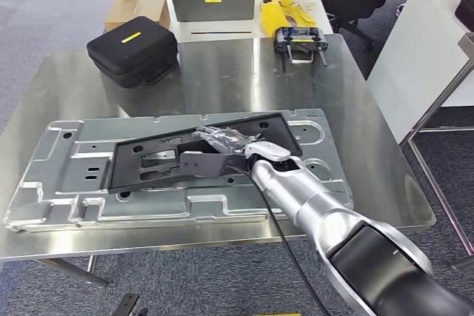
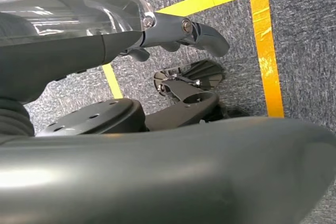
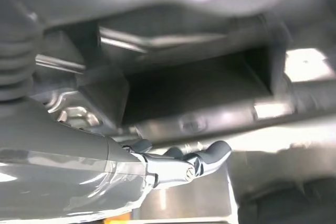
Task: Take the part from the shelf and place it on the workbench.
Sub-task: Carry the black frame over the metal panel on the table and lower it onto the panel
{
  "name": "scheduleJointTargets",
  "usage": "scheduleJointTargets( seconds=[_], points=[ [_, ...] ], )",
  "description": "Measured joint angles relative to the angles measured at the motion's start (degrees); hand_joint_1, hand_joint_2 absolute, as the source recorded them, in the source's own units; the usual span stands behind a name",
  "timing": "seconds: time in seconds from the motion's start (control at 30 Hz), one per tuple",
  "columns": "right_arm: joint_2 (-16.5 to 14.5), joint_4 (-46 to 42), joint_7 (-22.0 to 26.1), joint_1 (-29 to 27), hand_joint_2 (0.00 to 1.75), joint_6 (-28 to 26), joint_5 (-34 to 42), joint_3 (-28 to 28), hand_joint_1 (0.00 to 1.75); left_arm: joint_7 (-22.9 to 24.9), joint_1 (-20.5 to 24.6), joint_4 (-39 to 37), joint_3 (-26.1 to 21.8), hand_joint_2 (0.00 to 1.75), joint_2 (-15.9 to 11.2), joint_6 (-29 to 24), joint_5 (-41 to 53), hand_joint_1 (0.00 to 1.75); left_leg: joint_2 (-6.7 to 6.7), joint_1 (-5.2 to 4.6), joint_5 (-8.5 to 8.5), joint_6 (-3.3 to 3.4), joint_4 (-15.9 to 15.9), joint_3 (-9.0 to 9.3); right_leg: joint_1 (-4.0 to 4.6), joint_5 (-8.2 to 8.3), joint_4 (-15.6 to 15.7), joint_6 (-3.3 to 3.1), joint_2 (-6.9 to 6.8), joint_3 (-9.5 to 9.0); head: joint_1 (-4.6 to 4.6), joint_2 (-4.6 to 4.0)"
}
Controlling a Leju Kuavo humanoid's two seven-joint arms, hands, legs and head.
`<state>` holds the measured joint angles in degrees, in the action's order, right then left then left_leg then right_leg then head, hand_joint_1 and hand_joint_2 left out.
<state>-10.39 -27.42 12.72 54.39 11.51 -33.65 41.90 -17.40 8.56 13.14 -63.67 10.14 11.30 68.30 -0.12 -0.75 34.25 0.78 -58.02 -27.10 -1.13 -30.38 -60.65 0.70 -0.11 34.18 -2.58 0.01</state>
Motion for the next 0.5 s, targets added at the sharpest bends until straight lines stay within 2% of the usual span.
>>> scheduleJointTargets(
  seconds=[0.1,0.23,0.5],
  points=[
    [1.24,-2.55,1.45,-0.11,0.0,0.79,5.15,-2.5,0.0,-0.02,-0.01,0.0,0.03,0.0,0.0,0.0,-0.25,0.0,0.0,0.0,0.0,0.0,0.0,-0.01,0.0,0.0,0.0,0.0,0.0,0.01,0.0,-0.01],
    [4.47,-9.26,2.06,-0.58,0.0,2.2,13.51,-5.83,0.0,-0.07,-0.12,0.0,0.07,0.0,-0.01,0.0,-0.66,0.0,0.0,-0.02,0.0,0.0,-0.01,-0.05,-0.01,0.0,0.01,0.0,-0.03,0.04,0.0,-0.01],
    [10.43,-20.89,1.7,-2.18,0.0,1.74,20.93,-9.34,0.0,-0.15,-0.14,0.0,0.11,0.0,-0.04,0.09,-1.21,0.0,0.0,-0.02,0.03,0.02,-0.02,-0.06,-0.01,0.0,0.03,0.0,-0.02,0.07,0.0,0.0]
  ],
)
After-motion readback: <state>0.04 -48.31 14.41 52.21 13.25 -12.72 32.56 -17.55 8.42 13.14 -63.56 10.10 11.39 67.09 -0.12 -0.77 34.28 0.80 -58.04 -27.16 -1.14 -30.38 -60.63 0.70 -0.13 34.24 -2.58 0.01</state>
